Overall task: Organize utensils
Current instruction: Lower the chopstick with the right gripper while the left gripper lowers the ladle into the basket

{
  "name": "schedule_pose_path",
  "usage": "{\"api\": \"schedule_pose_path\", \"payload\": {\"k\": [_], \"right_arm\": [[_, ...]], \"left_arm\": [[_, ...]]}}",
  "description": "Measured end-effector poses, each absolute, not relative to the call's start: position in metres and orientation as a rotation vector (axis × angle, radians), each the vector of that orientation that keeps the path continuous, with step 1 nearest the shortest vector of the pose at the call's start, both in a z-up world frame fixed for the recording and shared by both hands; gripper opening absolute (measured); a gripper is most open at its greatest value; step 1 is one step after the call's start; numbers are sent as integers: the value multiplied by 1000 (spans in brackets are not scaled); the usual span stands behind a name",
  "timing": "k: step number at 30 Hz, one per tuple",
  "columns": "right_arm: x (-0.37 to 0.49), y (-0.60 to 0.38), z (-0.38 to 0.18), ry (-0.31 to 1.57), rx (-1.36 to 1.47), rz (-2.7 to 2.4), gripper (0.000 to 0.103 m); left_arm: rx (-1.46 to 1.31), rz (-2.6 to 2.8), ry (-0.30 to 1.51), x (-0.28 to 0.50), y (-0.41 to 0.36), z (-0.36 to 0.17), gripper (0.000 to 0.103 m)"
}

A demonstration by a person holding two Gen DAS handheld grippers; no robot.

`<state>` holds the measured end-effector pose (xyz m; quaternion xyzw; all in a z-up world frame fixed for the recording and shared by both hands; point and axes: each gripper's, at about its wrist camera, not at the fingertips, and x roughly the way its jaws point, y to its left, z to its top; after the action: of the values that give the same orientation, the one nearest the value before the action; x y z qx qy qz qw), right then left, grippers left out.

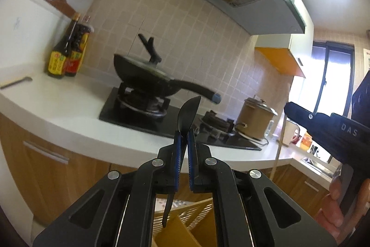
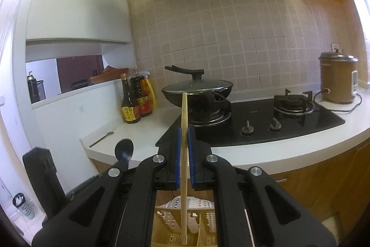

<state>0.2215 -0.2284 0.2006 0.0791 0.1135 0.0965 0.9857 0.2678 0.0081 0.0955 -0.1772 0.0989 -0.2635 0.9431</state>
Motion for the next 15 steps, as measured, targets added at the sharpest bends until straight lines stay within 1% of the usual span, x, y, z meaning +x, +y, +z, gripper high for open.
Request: {"api": "schedule_pose_path", "payload": {"k": [9,15], "right_arm": [[240,-218,156,231,128,170,4],[235,-216,134,255,118,160,4]], "left_arm": [[-366,-511,223,268,7,67,3],[-414,-512,239,267,13,59,3]]}}
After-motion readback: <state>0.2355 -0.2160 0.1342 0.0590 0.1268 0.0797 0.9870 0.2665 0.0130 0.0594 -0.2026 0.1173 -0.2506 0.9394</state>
